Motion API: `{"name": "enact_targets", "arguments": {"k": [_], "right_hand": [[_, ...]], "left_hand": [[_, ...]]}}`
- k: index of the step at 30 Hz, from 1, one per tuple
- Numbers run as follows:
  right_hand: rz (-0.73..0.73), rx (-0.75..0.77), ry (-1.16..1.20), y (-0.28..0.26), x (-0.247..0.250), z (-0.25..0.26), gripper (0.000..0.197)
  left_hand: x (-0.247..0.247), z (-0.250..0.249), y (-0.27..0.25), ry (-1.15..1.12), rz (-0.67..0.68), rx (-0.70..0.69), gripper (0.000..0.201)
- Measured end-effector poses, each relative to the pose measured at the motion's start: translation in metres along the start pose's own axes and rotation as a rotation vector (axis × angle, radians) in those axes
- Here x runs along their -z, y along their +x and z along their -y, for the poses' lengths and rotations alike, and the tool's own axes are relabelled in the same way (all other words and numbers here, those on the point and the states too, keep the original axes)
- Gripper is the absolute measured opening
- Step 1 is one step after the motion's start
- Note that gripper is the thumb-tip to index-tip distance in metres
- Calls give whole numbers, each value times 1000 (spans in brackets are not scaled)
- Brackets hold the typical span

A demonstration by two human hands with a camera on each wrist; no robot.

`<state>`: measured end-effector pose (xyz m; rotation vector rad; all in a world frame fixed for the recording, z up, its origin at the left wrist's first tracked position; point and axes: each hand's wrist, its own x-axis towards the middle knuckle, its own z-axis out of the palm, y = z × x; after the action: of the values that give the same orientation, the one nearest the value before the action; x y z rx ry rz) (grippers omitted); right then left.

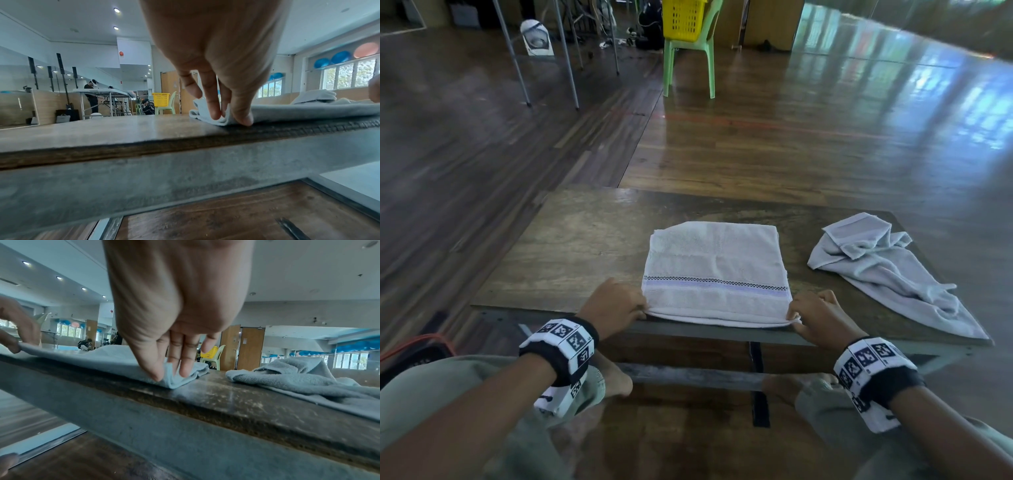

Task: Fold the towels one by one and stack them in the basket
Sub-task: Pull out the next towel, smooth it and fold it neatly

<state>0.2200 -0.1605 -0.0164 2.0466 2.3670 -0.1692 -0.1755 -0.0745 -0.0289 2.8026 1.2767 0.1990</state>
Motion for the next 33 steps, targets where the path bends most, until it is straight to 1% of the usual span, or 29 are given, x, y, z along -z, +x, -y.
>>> {"name": "enact_targets", "arguments": {"k": [3, 5, 8, 12, 16, 19, 21, 24, 28, 30, 33], "right_hand": [[-118, -31, 56, 0, 12, -1, 15], [-227, -24, 57, 0, 23, -3, 19], [-408, 12, 41, 5, 45, -5, 24], [-625, 45, 68, 15, 84, -4, 24], [-784, 35, 72, 27, 131, -4, 20], [-833, 57, 84, 35, 167, -5, 13], [-838, 108, 84, 40, 187, -11, 19], [-834, 171, 126, 45, 208, -20, 25], [-823, 219, 159, 48, 221, -20, 28], [-802, 197, 162, 49, 226, -17, 22], [-801, 140, 186, 47, 232, -14, 17]], "left_hand": [[14, 4, 4, -71, -99, 13, 14], [31, 3, 9, -106, -212, 17, 5], [64, -1, 18, -135, -347, 0, 10], [108, 0, 32, -86, -466, -28, 12], [149, 8, 52, -128, -573, -29, 13], [181, 13, 64, -102, -641, -71, 14], [200, 14, 67, -80, -666, -106, 12], [220, 17, 70, -92, -699, -121, 21], [230, 19, 74, -96, -686, -39, 11], [232, 18, 76, -113, -651, 17, 11], [238, 12, 78, -212, -596, 81, 10]]}}
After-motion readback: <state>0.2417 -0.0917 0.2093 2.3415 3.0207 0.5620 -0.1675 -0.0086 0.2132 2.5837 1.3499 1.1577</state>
